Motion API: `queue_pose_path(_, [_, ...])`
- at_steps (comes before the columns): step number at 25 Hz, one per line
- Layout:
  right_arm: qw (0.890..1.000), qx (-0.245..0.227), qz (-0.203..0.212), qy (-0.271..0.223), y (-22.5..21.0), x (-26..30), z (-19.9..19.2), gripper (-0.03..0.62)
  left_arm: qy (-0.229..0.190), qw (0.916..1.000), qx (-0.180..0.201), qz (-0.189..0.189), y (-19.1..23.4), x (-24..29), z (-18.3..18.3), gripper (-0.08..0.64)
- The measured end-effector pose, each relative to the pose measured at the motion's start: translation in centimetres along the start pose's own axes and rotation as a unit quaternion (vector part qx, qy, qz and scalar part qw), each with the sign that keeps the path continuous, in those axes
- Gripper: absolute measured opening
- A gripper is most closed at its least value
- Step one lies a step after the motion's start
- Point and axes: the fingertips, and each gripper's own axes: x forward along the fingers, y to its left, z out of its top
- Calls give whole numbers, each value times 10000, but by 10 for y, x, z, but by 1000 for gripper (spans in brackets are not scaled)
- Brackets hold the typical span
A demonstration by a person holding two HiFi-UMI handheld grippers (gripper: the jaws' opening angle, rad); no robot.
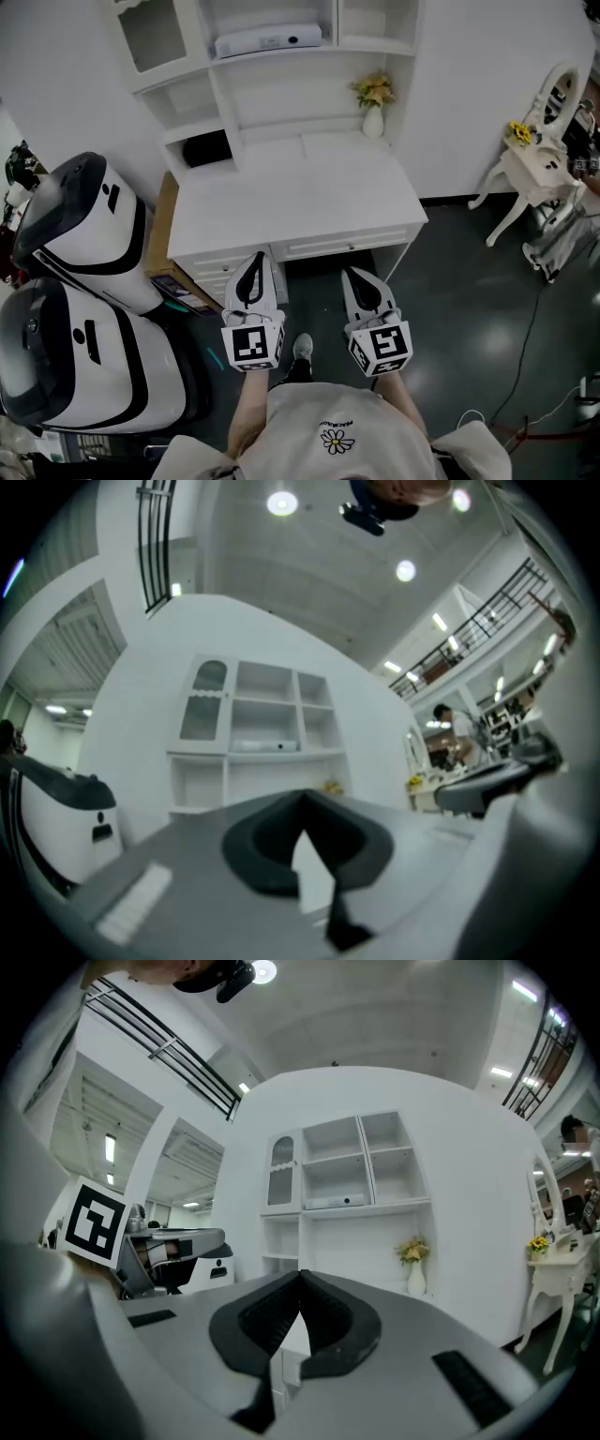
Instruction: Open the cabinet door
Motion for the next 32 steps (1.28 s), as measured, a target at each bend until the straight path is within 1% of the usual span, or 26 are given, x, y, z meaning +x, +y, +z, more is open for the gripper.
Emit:
queue_pose_path(3, [10000, 73, 13, 27, -9, 47, 2, 0, -39, 10000, 18, -49, 23, 40, -3, 8])
queue_pose_path(9, [10000, 29, -14, -71, -35, 136, 14, 0, -264, 9995, 145, 23, 63, 117, -4, 8])
queue_pose_path(14, [9998, 112, -101, -87, -50, 194, 11, 0, -386, 9992, 34, -129, 84, 168, -17, 8])
queue_pose_path(16, [9998, 141, -122, -42, -56, 215, 8, 0, -300, 9993, 49, -225, 89, 187, -27, 8])
queue_pose_path(18, [9998, 158, -145, 41, -60, 236, 2, 0, -104, 9993, 77, -339, 95, 202, -41, 8])
queue_pose_path(20, [9995, 194, -209, 127, -63, 252, -2, 0, 89, 9988, 106, -462, 100, 213, -55, 8])
queue_pose_path(21, [9993, 216, -245, 170, -64, 257, -4, 0, 106, 9987, 68, -500, 102, 218, -57, 8])
queue_pose_path(24, [9991, 233, -252, 235, -64, 268, -1, 0, -24, 9988, -106, -485, 108, 229, -51, 8])
queue_pose_path(26, [9993, 199, -197, 236, -61, 275, 2, 0, -82, 9990, -144, -416, 115, 232, -47, 8])
queue_pose_path(30, [9996, 160, -127, 217, -54, 285, 7, 0, 11, 9988, -296, -400, 119, 231, -50, 8])
queue_pose_path(32, [9998, 141, -60, 127, -46, 289, 12, 0, 3, 9987, -298, -405, 121, 230, -49, 8])
